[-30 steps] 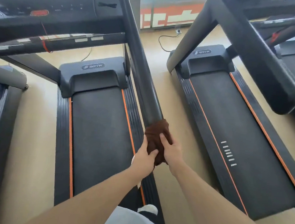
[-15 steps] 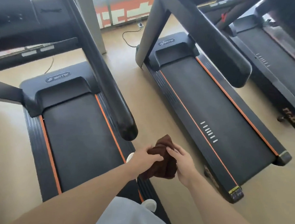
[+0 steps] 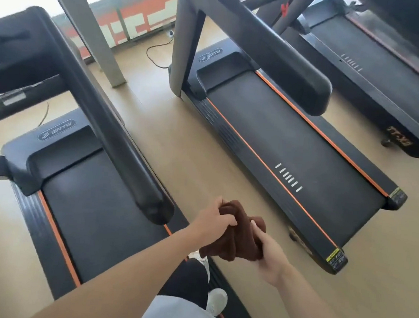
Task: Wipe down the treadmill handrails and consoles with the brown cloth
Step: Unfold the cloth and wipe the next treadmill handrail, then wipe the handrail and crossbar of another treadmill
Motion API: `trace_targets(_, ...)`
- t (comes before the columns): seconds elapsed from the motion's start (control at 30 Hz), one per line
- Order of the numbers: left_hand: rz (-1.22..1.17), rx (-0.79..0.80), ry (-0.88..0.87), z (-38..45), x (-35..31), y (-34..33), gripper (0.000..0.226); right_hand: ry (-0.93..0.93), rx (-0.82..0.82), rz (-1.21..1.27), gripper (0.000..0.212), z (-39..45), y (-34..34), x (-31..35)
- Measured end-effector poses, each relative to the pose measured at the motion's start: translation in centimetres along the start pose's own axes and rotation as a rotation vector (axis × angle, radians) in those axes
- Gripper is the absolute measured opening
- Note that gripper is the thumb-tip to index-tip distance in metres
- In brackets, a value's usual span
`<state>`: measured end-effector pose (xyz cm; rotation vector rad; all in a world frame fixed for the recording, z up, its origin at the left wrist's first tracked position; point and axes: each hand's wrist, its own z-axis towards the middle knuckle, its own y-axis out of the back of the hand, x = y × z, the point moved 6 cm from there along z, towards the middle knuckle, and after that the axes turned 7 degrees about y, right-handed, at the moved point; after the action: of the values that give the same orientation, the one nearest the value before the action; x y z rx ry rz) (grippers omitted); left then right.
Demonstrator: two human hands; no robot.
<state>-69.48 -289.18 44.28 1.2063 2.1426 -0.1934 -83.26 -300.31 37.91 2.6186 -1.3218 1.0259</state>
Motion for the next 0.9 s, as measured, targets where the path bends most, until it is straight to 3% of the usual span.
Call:
trace_targets(0.13,0.134,-0.033,0.078,4.6,-0.4,1.1,0.037,0.181,-0.273,-0.011,0.027,2.6,1.6,5.8)
trace_targets(0.3,0.170,-0.048,0.108,7.6,-3.4,1.2,0.065,0.334,-0.322,-0.093,0.027,4.3,1.2,14.1)
trace_targets(0.47,0.106,-0.028,0.062,10.3,-8.4,1.5,0.048,0.477,-0.373,-0.109,0.032,4.8,0.9,21.8)
trace_targets(0.57,0.005,-0.059,-0.009,12.0,-12.3,1.6,0.020,0.573,-0.395,-0.127,0.030,5.2,1.0,27.6)
trace_targets(0.6,-0.031,-0.097,-0.049,12.5,-14.2,1.8,0.020,0.614,-0.386,-0.132,0.026,5.5,1.0,29.8)
trace_targets(0.73,-0.076,-0.259,-0.273,14.9,-22.9,3.1,0.051,0.781,-0.352,-0.167,0.013,7.4,0.9,40.5)
trace_targets(0.9,-0.148,-0.409,-0.358,19.0,-34.0,3.9,0.034,0.811,-0.264,-0.307,0.032,13.4,0.6,53.5)
